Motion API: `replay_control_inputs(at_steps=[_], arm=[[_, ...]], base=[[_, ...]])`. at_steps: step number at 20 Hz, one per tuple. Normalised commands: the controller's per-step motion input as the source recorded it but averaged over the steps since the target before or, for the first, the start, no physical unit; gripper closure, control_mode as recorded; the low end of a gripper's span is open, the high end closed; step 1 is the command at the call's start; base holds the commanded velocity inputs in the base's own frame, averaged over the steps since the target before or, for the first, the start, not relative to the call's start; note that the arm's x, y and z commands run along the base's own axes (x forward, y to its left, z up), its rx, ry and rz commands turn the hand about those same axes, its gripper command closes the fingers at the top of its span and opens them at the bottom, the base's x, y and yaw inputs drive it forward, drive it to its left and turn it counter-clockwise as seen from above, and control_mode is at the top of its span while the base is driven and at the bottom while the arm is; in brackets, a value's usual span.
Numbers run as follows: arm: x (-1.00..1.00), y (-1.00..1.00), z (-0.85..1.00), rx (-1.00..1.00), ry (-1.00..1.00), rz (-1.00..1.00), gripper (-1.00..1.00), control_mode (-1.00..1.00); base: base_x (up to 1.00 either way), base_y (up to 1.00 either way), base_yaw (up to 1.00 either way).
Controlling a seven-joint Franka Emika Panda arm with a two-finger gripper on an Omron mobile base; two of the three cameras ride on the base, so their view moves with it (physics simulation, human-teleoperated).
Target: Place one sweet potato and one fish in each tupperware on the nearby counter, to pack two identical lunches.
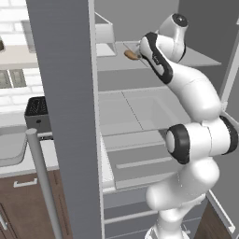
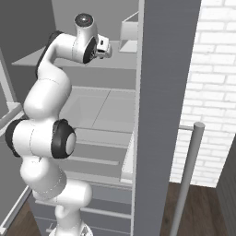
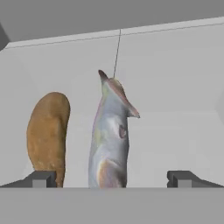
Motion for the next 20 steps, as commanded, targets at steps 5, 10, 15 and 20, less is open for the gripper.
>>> replay_control_inputs(at_steps=[5, 10, 15, 20], arm=[[0.69, 0.0, -0.01, 0.0, 0.02, 0.0, -1.0, -1.0], [0.32, 0.01, -0.31, -0.02, 0.03, -0.01, 1.0, -1.0], [0.0, 0.0, -0.41, -0.02, 0.06, -0.04, 1.0, -1.0], [-0.64, -0.02, -0.64, 0.0, 0.03, -0.19, 1.0, -1.0]], base=[[0.0, 0.0, 0.0], [0.0, 0.0, 0.0], [0.0, 0.0, 0.0], [0.0, 0.0, 0.0]])
